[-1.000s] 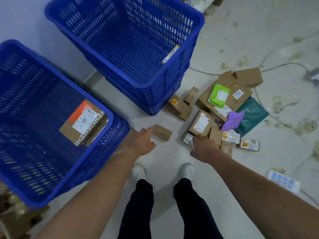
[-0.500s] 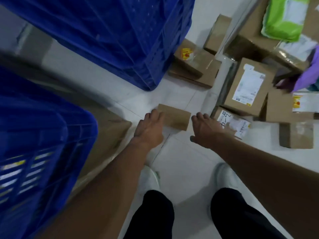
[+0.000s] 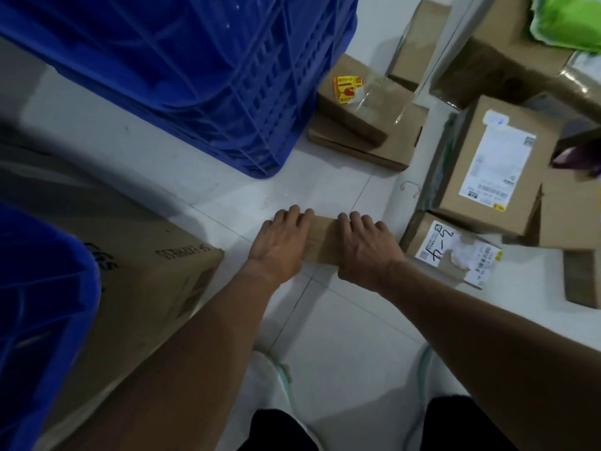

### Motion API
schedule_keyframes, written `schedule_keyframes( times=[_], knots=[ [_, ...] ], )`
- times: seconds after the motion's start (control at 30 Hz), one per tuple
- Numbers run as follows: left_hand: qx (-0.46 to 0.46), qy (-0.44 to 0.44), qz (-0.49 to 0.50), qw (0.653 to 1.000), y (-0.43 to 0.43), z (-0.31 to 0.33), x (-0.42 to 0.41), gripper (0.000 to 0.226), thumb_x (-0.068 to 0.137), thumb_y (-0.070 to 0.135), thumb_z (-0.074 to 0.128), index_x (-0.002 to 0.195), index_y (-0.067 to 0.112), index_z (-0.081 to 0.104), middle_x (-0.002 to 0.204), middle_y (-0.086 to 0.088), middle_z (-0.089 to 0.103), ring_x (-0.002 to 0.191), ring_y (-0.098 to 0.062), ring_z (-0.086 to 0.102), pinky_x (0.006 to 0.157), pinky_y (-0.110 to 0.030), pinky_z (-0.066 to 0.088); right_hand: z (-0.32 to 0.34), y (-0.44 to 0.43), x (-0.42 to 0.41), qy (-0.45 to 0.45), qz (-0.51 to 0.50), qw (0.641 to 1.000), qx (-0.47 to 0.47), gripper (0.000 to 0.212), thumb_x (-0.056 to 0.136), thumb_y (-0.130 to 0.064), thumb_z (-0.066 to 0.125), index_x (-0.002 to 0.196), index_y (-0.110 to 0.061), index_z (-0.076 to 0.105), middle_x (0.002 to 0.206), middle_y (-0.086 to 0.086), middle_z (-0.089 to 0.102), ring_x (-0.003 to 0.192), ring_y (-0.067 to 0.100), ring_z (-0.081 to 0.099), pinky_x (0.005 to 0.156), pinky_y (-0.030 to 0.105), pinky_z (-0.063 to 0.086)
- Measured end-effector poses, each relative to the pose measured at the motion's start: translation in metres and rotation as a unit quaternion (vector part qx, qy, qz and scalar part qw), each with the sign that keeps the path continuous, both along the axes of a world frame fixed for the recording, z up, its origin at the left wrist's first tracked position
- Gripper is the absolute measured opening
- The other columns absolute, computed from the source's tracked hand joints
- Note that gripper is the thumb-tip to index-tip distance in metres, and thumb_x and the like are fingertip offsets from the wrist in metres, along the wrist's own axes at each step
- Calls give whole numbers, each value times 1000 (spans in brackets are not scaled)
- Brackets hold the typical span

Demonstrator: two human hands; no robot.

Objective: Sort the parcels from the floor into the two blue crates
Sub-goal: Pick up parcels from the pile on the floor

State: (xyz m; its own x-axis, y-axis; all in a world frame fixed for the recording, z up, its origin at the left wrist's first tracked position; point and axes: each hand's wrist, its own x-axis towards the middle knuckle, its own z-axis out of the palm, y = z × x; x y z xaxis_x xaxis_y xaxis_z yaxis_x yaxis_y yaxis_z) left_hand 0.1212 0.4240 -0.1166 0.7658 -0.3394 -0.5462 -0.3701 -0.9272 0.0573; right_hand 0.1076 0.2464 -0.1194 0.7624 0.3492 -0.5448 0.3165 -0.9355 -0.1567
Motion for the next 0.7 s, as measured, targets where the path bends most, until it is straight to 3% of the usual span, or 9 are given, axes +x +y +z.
schedule_keyframes(
  times=[0.17, 0.3, 0.4, 0.7],
  knots=[
    [-15, 22, 8, 1000, -9, 56, 5, 97, 71, 38, 83, 145, 17, 25, 132, -9, 39, 115, -26, 49, 94, -37, 48, 58, -16, 13, 7, 27, 1000, 14, 85, 68, -47, 71, 135, -12, 32, 120, 7, 44, 104, 25, 46, 88, 37, 43],
    [-26, 3, 5, 1000, -17, 142, -1, 88, 67, 46, 80, 136, 17, 33, 121, -6, 43, 104, -23, 51, 83, -33, 47, 144, -38, 20, 11, 71, 997, 15, 82, 69, -48, 69, 134, -15, 33, 118, 6, 44, 102, 24, 47, 86, 37, 41],
    [-32, -3, 12, 999, -28, 217, -3, 77, 67, 49, 76, 125, 15, 39, 114, -5, 45, 97, -20, 51, 74, -30, 40, 220, -53, 28, 5, 98, 995, 5, 82, 69, -51, 69, 134, -16, 33, 121, 6, 44, 106, 26, 47, 93, 40, 41],
    [-49, 14, 116, 992, -46, 458, -20, 73, 66, 51, 73, 122, 18, 41, 116, -2, 41, 104, -21, 48, 86, -38, 50, 459, -71, 35, 8, 141, 989, 32, 91, 71, -42, 74, 144, -12, 29, 137, 8, 40, 123, 27, 44, 103, 39, 38]
  ],
)
